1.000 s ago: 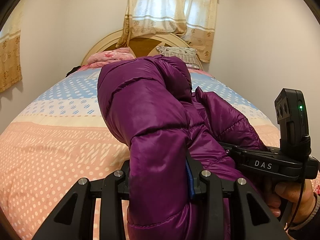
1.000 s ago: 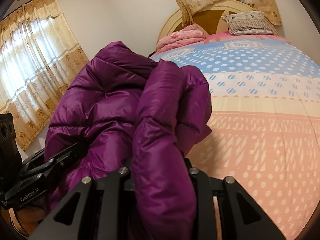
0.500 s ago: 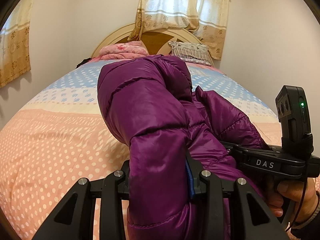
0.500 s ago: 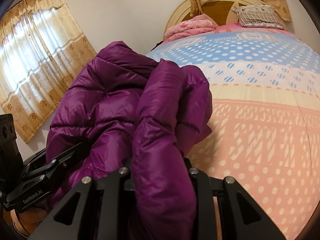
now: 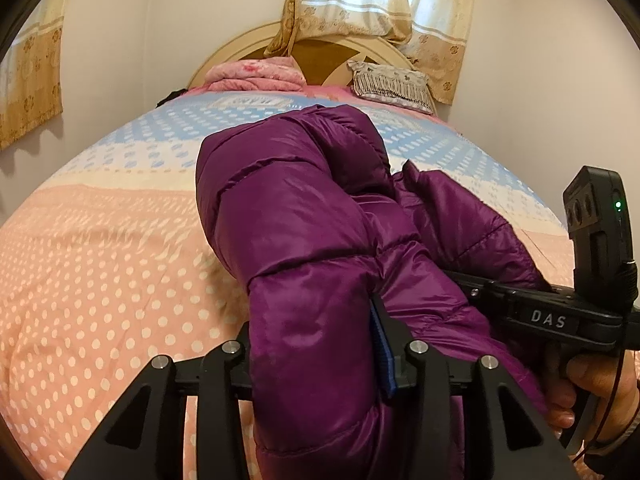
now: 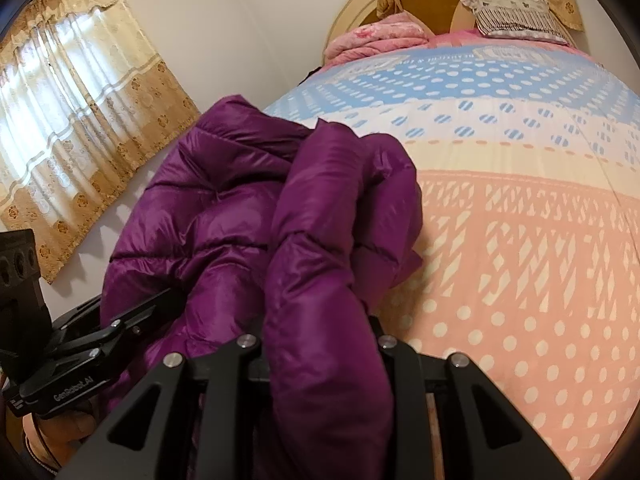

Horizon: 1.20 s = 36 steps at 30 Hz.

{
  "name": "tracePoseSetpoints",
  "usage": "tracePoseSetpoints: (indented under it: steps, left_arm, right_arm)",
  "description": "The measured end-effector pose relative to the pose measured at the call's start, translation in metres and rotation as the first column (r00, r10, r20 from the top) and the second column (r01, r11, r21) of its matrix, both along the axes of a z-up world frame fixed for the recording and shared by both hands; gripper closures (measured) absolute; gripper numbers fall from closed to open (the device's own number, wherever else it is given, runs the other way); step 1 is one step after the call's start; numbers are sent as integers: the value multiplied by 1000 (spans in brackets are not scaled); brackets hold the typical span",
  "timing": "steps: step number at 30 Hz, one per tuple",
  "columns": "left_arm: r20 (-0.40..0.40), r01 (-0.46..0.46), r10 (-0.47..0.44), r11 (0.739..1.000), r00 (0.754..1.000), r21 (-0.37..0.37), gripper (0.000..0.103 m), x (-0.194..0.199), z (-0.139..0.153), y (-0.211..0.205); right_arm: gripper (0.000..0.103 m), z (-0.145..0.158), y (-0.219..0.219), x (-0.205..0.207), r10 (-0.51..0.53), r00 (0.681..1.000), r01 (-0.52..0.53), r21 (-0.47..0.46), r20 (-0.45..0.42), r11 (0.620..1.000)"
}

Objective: Fold large clothes
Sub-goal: 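Hold the lifted jacket bundle with both tools above the bed, then lower the jacket bundle onto the bed and open both tools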

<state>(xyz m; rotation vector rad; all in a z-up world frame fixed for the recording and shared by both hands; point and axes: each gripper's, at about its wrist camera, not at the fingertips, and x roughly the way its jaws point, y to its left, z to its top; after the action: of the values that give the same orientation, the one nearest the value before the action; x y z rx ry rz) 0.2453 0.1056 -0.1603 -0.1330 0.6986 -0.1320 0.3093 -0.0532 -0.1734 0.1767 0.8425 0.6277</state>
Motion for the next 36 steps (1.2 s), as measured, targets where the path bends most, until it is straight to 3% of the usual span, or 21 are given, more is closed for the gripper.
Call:
tracePoseSetpoints:
  steps: [4, 8, 15, 24, 36]
  left_arm:
    - [-9, -5, 5, 1000, 1000, -1, 55, 1, -4, 1]
    - [-34, -15, 15, 1000, 999, -2, 44, 4, -11, 3]
    - [-57, -46, 46, 999, 997, 7, 26, 6, -16, 6]
    - [-44, -61, 61, 998, 997, -7, 17, 0, -22, 14]
    - [-45, -83, 82, 996, 996, -38, 10, -1, -29, 21]
  right_arm:
    - [76, -2, 1, 2, -1, 1000, 1, -5, -6, 1000]
    - [75, -7, -1, 3, -7, 1000, 7, -10, -14, 1000]
    - [64, -13, -4, 4, -21, 1000, 21, -16, -22, 1000]
    - [50, -22, -11, 3, -44, 998, 43, -5, -35, 999]
    - [38, -29, -18, 4, -63, 997, 64, 13, -49, 998]
